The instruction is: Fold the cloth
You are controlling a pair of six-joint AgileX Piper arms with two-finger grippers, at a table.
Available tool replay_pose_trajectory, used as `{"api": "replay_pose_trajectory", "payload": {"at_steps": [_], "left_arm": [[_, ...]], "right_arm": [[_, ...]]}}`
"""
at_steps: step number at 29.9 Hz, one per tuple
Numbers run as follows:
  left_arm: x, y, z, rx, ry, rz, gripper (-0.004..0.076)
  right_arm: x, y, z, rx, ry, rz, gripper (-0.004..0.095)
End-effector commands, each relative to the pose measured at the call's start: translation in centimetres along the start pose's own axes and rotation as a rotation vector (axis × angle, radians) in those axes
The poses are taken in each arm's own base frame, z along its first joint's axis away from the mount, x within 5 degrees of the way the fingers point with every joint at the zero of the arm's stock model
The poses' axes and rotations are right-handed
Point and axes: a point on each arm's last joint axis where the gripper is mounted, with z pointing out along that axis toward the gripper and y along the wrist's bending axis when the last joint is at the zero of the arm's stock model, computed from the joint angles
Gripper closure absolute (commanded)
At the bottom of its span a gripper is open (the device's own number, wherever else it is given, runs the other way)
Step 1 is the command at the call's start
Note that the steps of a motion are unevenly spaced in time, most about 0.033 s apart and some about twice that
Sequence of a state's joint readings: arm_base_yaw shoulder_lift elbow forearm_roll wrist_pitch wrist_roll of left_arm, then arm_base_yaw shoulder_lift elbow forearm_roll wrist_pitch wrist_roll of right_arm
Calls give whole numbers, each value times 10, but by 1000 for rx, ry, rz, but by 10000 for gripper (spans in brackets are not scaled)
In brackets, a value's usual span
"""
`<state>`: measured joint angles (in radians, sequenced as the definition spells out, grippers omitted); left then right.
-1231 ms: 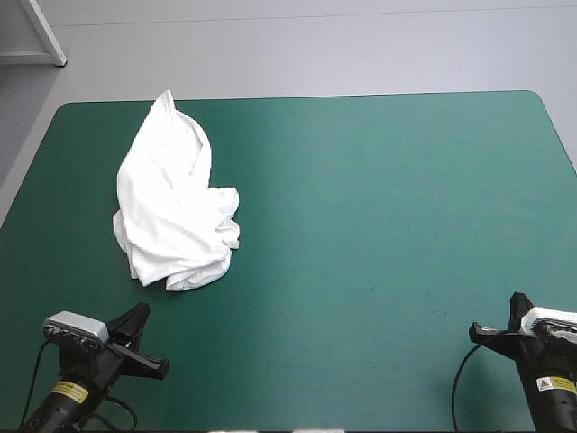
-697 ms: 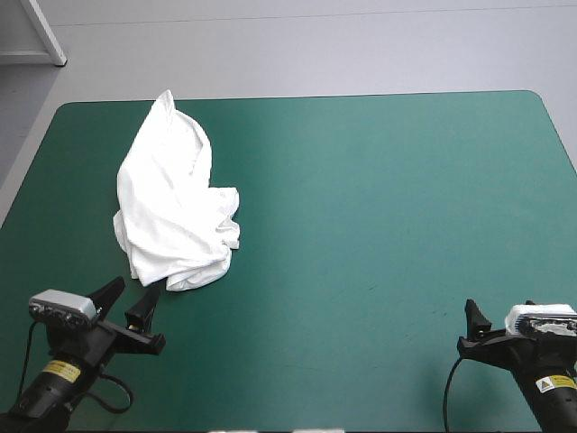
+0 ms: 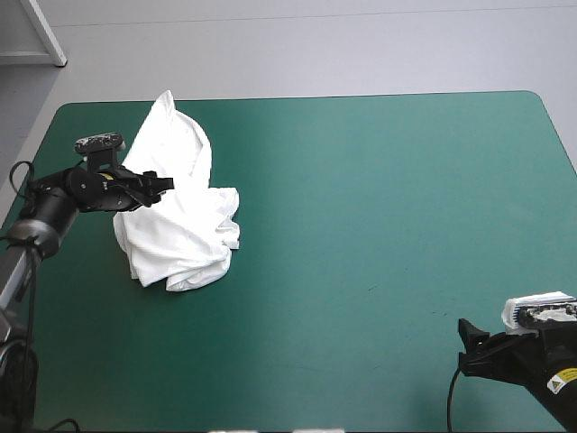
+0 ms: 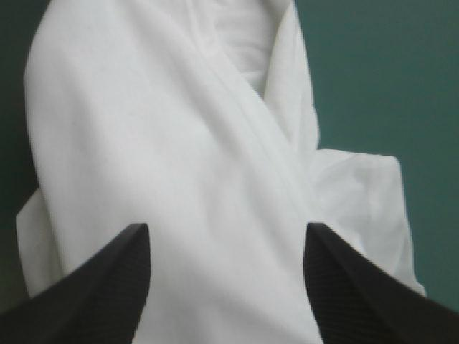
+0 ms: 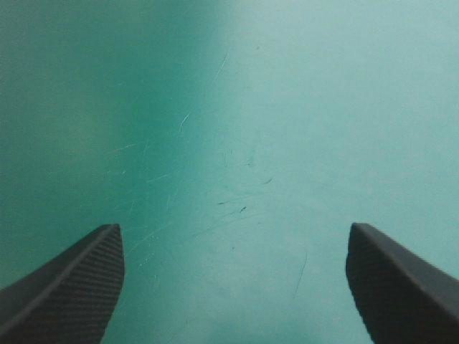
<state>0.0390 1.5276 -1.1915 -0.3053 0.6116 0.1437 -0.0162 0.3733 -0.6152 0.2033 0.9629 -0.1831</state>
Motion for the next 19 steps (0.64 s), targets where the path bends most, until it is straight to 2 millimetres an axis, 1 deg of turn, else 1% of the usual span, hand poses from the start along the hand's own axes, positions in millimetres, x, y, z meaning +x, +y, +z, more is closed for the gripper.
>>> {"api": "replay_pose_trajectory", "payload": {"at_steps": [1,3,6,10,12,13,14,16,18,19], "left_arm": [[-15,3,20,0,-4,-3,265],[-12,8,43,-7,35,-12,265],[-9,12,63,-15,48,-23,265],[-11,16,74,-31,7,-4,266],[-13,17,77,-39,-25,14,296],[-13,18,78,-42,-34,19,327],[-14,18,80,-47,-45,28,384],[-14,19,87,-51,-56,61,550],[-12,16,96,-44,-53,140,729],[-10,11,100,-37,-50,183,728]], "right_arm": [[-13,0,-4,4,-60,2,130],[-13,0,-4,4,-60,2,130],[-13,0,-4,4,-60,2,147],[-13,0,-4,4,-60,2,157],[-13,0,-4,4,-60,2,164],[-13,0,-4,4,-62,3,169],[-13,0,-4,4,-62,3,171],[-13,0,-4,6,-64,1,171],[-13,-1,-4,8,-63,0,171],[-13,-1,-4,10,-63,-1,171]]}}
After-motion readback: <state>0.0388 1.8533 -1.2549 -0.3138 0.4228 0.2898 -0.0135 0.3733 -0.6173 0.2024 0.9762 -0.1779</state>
